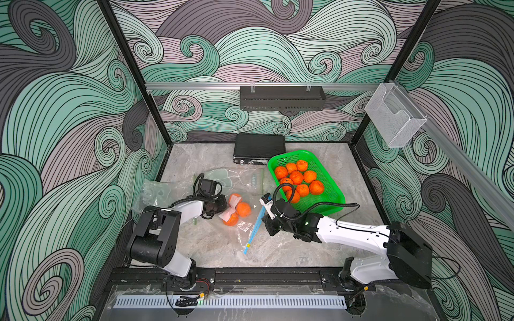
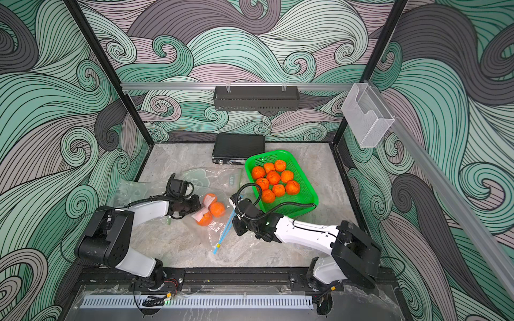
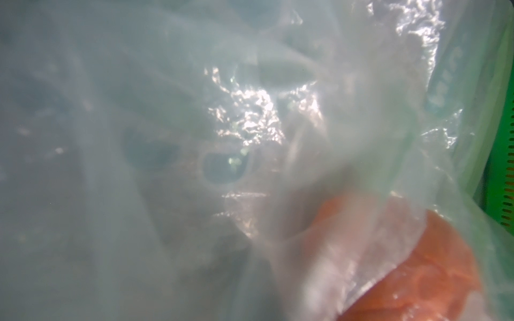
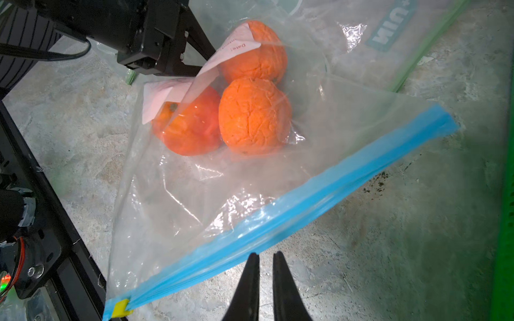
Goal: Open the zip-top bag and take out the orange
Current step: Pick up the orange from the zipper food storage bag.
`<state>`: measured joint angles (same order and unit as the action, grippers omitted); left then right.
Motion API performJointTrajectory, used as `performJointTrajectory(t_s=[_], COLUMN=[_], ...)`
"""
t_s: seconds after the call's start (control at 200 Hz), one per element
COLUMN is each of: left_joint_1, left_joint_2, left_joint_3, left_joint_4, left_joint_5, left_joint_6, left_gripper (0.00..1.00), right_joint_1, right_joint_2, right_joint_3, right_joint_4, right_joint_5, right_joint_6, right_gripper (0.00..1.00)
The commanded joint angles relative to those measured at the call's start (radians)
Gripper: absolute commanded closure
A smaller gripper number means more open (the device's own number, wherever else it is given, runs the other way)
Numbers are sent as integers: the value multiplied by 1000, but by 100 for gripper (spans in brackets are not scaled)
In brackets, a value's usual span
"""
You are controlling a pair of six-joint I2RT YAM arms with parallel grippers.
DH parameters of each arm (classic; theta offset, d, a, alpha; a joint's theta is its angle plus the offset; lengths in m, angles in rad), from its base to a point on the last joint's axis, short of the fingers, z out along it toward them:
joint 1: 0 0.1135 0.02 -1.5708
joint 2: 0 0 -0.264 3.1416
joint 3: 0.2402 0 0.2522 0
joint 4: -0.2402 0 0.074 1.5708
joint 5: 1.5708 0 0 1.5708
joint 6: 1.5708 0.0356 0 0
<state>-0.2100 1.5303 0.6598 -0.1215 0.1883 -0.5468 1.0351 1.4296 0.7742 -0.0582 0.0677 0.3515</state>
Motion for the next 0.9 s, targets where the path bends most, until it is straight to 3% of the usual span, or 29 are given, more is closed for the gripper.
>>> performJointTrajectory(t_s=[0.0, 0.235, 0.49, 0.786, 0.896], left_joint_1=[-2, -1, -1, -1, -2], left_joint_2=[33, 33, 35, 32, 34], left_joint_3=[9, 8, 8, 7, 7], left_joint_4=[-78, -80, -79, -79, -78], left_joint_5=[-17, -16, -15, -15, -15], left_joint_6=[10, 10, 10, 10, 9], left_gripper=[100, 100, 100, 100, 100], right_joint_1=[6, 6, -1, -34, -58], right_joint_2=[19, 77, 153, 233, 253], right_joint_3=[28, 61, 105, 125, 116], right_joint_4=[29, 51, 67, 129, 171], right_joint_5=[-11, -45, -77, -136, -167], right_joint_6=[0, -7, -123, -181, -181], right_gripper=[86, 85, 82, 74, 65])
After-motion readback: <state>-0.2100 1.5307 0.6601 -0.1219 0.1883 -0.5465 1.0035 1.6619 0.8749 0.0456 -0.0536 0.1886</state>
